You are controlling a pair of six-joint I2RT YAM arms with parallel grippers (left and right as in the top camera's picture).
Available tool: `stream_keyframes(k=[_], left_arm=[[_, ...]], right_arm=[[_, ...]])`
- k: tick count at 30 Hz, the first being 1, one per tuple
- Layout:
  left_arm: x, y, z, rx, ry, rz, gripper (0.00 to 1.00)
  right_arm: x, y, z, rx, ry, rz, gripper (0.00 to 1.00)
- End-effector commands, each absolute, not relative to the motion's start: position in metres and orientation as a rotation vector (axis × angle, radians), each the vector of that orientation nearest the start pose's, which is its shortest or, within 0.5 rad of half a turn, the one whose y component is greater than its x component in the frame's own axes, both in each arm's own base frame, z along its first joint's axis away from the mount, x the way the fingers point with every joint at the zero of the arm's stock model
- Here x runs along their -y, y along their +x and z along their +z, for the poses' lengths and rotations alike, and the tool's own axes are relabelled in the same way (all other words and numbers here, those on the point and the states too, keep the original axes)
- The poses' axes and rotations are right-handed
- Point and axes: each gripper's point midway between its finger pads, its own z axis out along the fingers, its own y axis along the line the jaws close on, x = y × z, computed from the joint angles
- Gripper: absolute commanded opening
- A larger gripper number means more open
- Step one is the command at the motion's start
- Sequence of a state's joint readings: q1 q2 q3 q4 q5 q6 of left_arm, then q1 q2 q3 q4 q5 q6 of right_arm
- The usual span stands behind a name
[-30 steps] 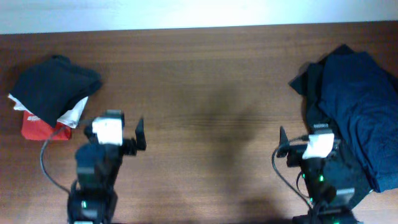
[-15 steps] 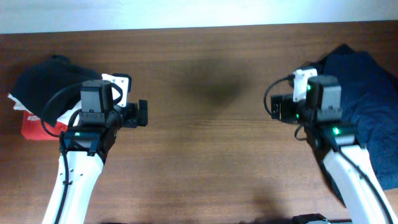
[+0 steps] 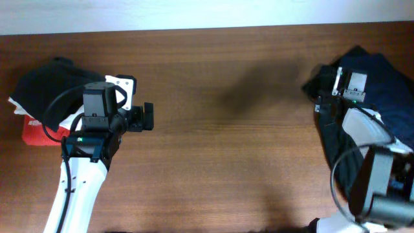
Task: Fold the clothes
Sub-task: 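Reach the right gripper into the right pile and grasp the navy shorts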
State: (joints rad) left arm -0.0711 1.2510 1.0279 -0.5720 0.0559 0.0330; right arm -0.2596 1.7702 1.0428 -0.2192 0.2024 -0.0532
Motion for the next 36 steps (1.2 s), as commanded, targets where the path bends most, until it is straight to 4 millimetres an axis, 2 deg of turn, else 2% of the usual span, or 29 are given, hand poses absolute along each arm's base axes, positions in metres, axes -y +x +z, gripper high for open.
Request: stream_keyframes(k=[1, 2, 4, 5, 6, 8, 12, 13, 15, 17, 20, 22, 23, 25, 26, 28, 33, 36], left_arm=[[0.039, 0.363, 0.207, -2.325, 0.151, -0.108, 0.99], [0.039, 0.363, 0.207, -2.326, 0.151, -0.108, 0.99], [0.040, 0.363, 0.207, -2.326, 0.152, -0.110, 0.99], [0.040, 0.363, 0.207, -2.325, 0.153, -0.112, 0.99], [0.040, 0.363, 0.207, -2.325, 0.153, -0.112, 0.99], [0.040, 0.363, 0.207, -2.325, 0.153, -0.112, 0.99], [0.040, 0.363, 0.207, -2.325, 0.153, -0.112, 0.99], [0.040, 0.363, 0.207, -2.325, 0.153, -0.112, 0.99], [0.040, 0.363, 0.207, -2.325, 0.153, -0.112, 0.99], [0.040, 0.363, 0.207, -2.325, 0.153, -0.112, 0.99], [0.040, 0.363, 0.207, -2.325, 0.154, -0.112, 0.99], [0.040, 0.363, 0.207, -2.325, 0.153, -0.112, 0.99], [0.040, 0.363, 0.207, -2.325, 0.153, -0.112, 0.99], [0.041, 0.362, 0.207, -2.325, 0.158, -0.123, 0.99], [0.042, 0.362, 0.207, -2.325, 0.160, -0.126, 0.99], [0.042, 0.362, 0.207, -2.325, 0.159, -0.126, 0.99], [0.042, 0.362, 0.207, -2.325, 0.159, -0.125, 0.99], [0.042, 0.362, 0.207, -2.325, 0.159, -0.125, 0.99]], right_arm=[[0.163, 0.419, 0.047, -2.471, 0.462, -0.397, 0.64], [0.165, 0.420, 0.044, -2.472, 0.465, -0.398, 0.58], [0.167, 0.419, 0.040, -2.477, 0.472, -0.409, 0.34], [0.170, 0.418, 0.041, -2.475, 0.479, -0.434, 0.09], [0.172, 0.419, 0.044, -2.463, 0.483, -0.447, 0.04], [0.176, 0.424, 0.062, -2.425, 0.487, -0.461, 0.04], [0.179, 0.440, 0.131, -2.325, 0.483, -0.455, 0.04], [0.173, 0.444, 0.152, -2.318, 0.463, -0.418, 0.04], [0.147, 0.452, 0.198, -2.321, 0.356, -0.278, 0.04], [0.124, 0.459, 0.230, -2.301, 0.286, -0.156, 0.04], [0.055, 0.465, 0.293, -2.233, 0.081, 0.152, 0.04], [0.014, 0.465, 0.322, -2.191, -0.038, 0.282, 0.04], [0.002, 0.464, 0.326, -2.186, -0.068, 0.307, 0.04], [-0.039, 0.461, 0.324, -2.195, -0.164, 0.367, 0.04], [-0.060, 0.460, 0.318, -2.214, -0.212, 0.397, 0.04], [-0.088, 0.460, 0.306, -2.242, -0.277, 0.435, 0.04], [-0.171, 0.450, 0.262, -2.335, -0.472, 0.537, 0.04], [-0.209, 0.436, 0.242, -2.377, -0.572, 0.577, 0.04]])
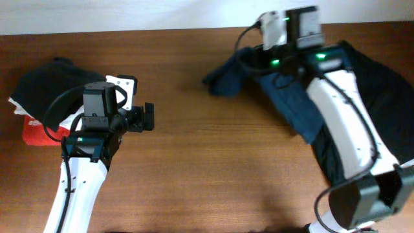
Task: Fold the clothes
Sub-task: 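Reach the right gripper into the right pile and grasp the navy shorts, then drag the navy shorts to table center and grasp its left edge with left gripper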
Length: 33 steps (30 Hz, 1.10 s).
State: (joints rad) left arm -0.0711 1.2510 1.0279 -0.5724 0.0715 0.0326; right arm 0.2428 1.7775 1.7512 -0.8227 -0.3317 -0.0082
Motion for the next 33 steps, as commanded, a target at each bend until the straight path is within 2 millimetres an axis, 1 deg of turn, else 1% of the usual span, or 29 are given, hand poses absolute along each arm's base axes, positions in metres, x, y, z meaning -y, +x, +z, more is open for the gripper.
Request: stream_keyframes(k=[1, 3, 6, 7, 8, 9, 10, 12, 13, 14, 16, 17, 18, 19, 21, 22, 23, 24, 25, 26, 28, 29, 31, 33], left_arm=[[0.042, 0.362, 0.207, -2.325, 0.159, -0.125, 0.99], [0.042, 0.362, 0.207, -2.324, 0.159, -0.124, 0.99], [0.042, 0.363, 0.208, -2.318, 0.159, -0.125, 0.99], [0.042, 0.365, 0.209, -2.312, 0.159, -0.124, 0.99], [0.042, 0.367, 0.212, -2.294, 0.159, -0.124, 0.99], [0.042, 0.371, 0.217, -2.271, 0.159, -0.124, 0.99], [0.043, 0.376, 0.223, -2.239, 0.158, -0.123, 0.99], [0.044, 0.388, 0.240, -2.154, 0.157, -0.122, 0.99], [0.044, 0.392, 0.245, -2.129, 0.157, -0.121, 0.98], [0.046, 0.398, 0.250, -2.097, 0.160, -0.122, 0.98], [0.049, 0.402, 0.246, -2.100, 0.167, -0.127, 0.98], [0.052, 0.403, 0.240, -2.117, 0.175, -0.132, 0.98], [0.056, 0.404, 0.231, -2.143, 0.187, -0.141, 0.98], [0.060, 0.404, 0.223, -2.168, 0.199, -0.147, 0.98], [0.069, 0.403, 0.204, -2.224, 0.225, -0.159, 0.98], [0.073, 0.403, 0.196, -2.249, 0.237, -0.165, 0.98], [0.078, 0.402, 0.185, -2.282, 0.253, -0.171, 0.98], [0.083, 0.402, 0.174, -2.310, 0.266, -0.175, 0.98], [0.086, 0.402, 0.166, -2.333, 0.278, -0.180, 0.98], [0.090, 0.402, 0.157, -2.353, 0.285, -0.184, 0.98], [0.094, 0.402, 0.148, -2.378, 0.297, -0.188, 0.98], [0.095, 0.402, 0.144, -2.387, 0.301, -0.189, 0.98], [0.095, 0.400, 0.137, -2.411, 0.303, -0.188, 0.98], [0.094, 0.399, 0.136, -2.420, 0.304, -0.187, 0.98]], right_arm=[[-0.218, 0.431, 0.238, -2.386, -0.599, 0.587, 0.04], [-0.237, 0.416, 0.229, -2.419, -0.657, 0.607, 0.04], [-0.250, 0.390, 0.217, -2.490, -0.736, 0.610, 0.04], [-0.249, 0.384, 0.212, -2.522, -0.745, 0.578, 0.15], [-0.246, 0.380, 0.207, -2.553, -0.746, 0.543, 0.30], [-0.241, 0.378, 0.204, -2.577, -0.741, 0.507, 0.40], [-0.225, 0.383, 0.199, -2.612, -0.682, 0.407, 0.53], [-0.187, 0.399, 0.196, -2.669, -0.420, 0.227, 0.60], [-0.177, 0.404, 0.197, -2.674, -0.353, 0.204, 0.61], [-0.158, 0.412, 0.199, -2.673, -0.283, 0.193, 0.63], [-0.129, 0.422, 0.199, -2.677, -0.174, 0.151, 0.63], [-0.111, 0.427, 0.198, -2.680, -0.104, 0.118, 0.62], [-0.086, 0.433, 0.194, -2.689, -0.009, 0.078, 0.62], [-0.067, 0.436, 0.190, -2.699, 0.048, 0.064, 0.62], [-0.039, 0.439, 0.182, -2.724, 0.132, 0.042, 0.61], [-0.030, 0.438, 0.176, -2.741, 0.161, 0.033, 0.60], [-0.015, 0.436, 0.166, -2.778, 0.174, 0.034, 0.59], [-0.004, 0.434, 0.156, -2.817, 0.171, 0.032, 0.59], [0.008, 0.431, 0.143, -2.859, 0.211, 0.023, 0.59], [0.014, 0.430, 0.133, -2.885, 0.235, 0.026, 0.59], [0.024, 0.429, 0.112, -2.936, 0.278, 0.032, 0.59], [0.026, 0.429, 0.104, -2.954, 0.289, 0.031, 0.59], [0.028, 0.427, 0.079, -3.014, 0.318, 0.040, 0.59], [0.028, 0.427, 0.059, -3.057, 0.323, 0.038, 0.59]])
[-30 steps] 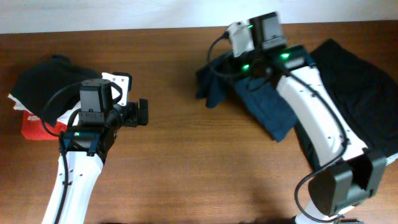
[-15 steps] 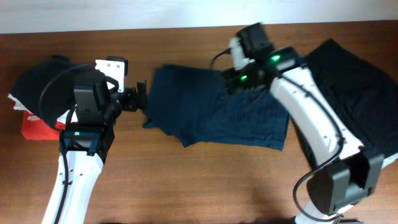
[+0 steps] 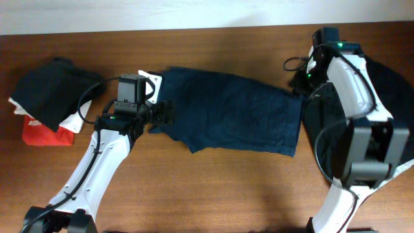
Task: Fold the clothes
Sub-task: 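Drag the navy shorts to table center and grasp its left edge with left gripper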
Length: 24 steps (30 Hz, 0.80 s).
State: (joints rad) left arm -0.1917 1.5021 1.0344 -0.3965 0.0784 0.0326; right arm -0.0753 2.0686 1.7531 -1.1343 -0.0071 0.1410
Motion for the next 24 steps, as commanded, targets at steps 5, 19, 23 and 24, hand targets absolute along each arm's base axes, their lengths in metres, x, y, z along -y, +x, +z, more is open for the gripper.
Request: stream_keyframes(k=[5, 19, 23, 24], left_arm=[[0.094, 0.398, 0.135, -2.422, 0.304, -0.188, 0.98], [0.095, 0.401, 0.137, -2.409, 0.303, -0.188, 0.98], [0.097, 0.412, 0.148, -2.343, 0.299, -0.191, 0.98], [0.098, 0.416, 0.152, -2.324, 0.297, -0.191, 0.98]], right_arm=[[0.026, 0.430, 0.030, -3.094, 0.361, 0.053, 0.38], [-0.015, 0.410, 0.075, -3.126, 0.114, 0.416, 0.04], [-0.053, 0.383, 0.154, -2.975, -0.324, 0.721, 0.04], [-0.062, 0.372, 0.169, -2.936, -0.430, 0.770, 0.04]])
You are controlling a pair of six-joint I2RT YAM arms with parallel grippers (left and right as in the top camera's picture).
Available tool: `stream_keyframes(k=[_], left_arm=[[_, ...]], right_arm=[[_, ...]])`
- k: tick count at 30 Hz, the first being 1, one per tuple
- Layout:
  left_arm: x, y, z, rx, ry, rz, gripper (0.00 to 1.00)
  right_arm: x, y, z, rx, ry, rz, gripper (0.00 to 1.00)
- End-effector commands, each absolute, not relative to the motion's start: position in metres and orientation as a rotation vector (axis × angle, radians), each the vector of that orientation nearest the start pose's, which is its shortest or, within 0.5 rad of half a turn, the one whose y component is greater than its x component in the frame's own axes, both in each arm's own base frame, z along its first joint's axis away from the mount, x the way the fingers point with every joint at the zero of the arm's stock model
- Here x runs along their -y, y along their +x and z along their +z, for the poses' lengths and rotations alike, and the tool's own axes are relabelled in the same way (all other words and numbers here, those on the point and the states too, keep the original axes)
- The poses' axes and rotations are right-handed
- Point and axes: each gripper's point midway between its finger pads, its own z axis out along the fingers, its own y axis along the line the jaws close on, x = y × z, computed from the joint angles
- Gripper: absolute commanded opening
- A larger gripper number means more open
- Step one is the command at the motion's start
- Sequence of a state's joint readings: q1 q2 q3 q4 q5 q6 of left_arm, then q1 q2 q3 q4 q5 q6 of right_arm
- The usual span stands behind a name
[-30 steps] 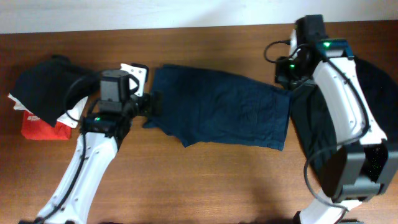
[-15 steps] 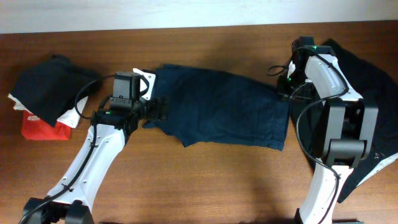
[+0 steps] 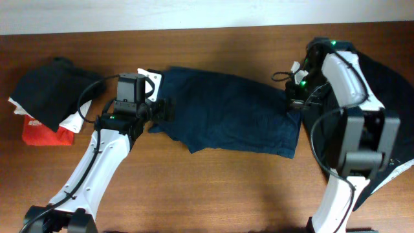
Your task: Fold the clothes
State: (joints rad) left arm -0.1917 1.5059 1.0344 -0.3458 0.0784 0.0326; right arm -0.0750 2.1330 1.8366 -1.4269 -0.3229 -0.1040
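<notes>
A dark navy garment [image 3: 226,113] lies spread across the middle of the table, creased and uneven at its lower edge. My left gripper [image 3: 167,109] sits at the garment's left edge; whether its fingers hold cloth cannot be told from above. My right gripper [image 3: 292,103] is at the garment's upper right corner, its fingers hidden under the wrist. A heap of dark clothes [image 3: 388,103] lies at the far right under the right arm.
A stack of folded clothes, black on top [image 3: 48,94] with white and red [image 3: 42,134] beneath, sits at the far left. The brown wooden table [image 3: 213,188] runs to a white wall at the back.
The right gripper has shifted slightly left and down, onto the garment's right corner. The left gripper and the garment stay almost where they were.
First the middle of the table was bare, the left arm idle by the stack and the right gripper in the dark heap. Then the right gripper held a navy garment at the back. Later it lay spread mid-table with both grippers at its ends, as now.
</notes>
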Motion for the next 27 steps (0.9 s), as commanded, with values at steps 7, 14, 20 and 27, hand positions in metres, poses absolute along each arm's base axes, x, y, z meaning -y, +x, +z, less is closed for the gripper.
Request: stream_keyframes(k=[7, 14, 20, 27], left_arm=[[0.107, 0.442, 0.171, -2.189, 0.260, -0.244, 0.92], [0.114, 0.483, 0.135, -2.295, 0.265, -0.259, 0.92], [0.114, 0.536, 0.104, -2.390, 0.246, -0.248, 0.92], [0.107, 0.552, 0.044, -2.516, 0.227, -0.275, 0.92]], right_arm=[[-0.124, 0.307, 0.201, -2.924, -0.876, 0.860, 0.04], [-0.126, 0.296, 0.183, -3.121, -0.856, 0.430, 0.04], [-0.115, 0.301, 0.183, -3.142, -0.777, 0.409, 0.04], [-0.114, 0.302, 0.183, -3.144, -0.768, 0.409, 0.04]])
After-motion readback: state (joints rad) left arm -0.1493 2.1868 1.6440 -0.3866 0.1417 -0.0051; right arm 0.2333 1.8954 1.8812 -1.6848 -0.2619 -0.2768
